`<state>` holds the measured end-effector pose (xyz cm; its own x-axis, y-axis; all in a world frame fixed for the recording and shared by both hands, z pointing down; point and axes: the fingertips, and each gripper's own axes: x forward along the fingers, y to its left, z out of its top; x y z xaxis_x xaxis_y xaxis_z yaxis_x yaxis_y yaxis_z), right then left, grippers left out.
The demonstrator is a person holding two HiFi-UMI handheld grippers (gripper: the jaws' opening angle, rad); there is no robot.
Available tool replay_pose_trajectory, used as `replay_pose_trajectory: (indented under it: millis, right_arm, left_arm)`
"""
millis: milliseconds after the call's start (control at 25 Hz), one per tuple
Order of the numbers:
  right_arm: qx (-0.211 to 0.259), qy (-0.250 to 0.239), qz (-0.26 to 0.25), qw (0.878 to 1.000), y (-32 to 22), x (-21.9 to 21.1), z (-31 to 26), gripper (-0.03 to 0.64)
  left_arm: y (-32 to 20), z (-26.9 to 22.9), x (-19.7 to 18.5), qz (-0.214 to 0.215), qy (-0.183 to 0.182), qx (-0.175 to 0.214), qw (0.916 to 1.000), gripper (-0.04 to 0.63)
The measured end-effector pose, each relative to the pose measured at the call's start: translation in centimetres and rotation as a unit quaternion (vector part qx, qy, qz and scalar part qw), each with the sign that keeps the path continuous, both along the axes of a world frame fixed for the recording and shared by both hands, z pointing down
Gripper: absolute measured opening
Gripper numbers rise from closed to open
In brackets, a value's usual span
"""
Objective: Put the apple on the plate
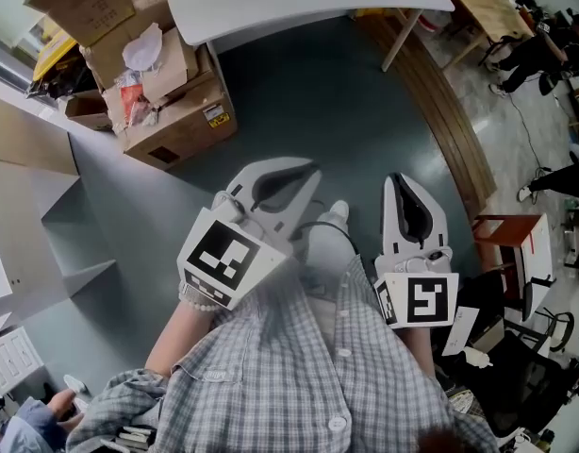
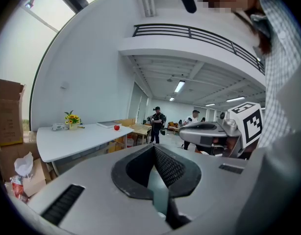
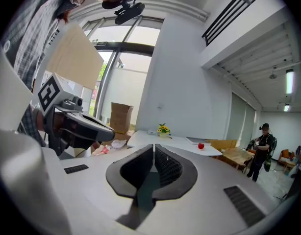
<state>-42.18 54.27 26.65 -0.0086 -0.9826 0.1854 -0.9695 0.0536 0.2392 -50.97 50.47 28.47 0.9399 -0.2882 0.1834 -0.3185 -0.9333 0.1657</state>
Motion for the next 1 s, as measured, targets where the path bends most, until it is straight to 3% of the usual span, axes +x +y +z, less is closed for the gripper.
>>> replay_pose_trajectory:
  millis: [480,800,1000]
  right_arm:
    - [0.001,-0.025,-0.02,0.999,-3.1,3.3,0.9,0.028]
    - [0.001,-0.028,-0.041,0.999,-6.6,8.3,1.0,0.028]
    - [-0.002,-0.03,-0.057,0.998,-9.6,12.4,0.6,0.028]
  left_arm:
    - [-2.2,-0.5,2.5,-0.017,-0.016,0.023,0.9995,0.009]
    - [-6.0,-1.2,7.4,-0.067,0.003,0.009,0.9977,0.009]
    - [-8.7,-1.5,10.9,-0.086,-0.007,0.011,0.9962,0.009]
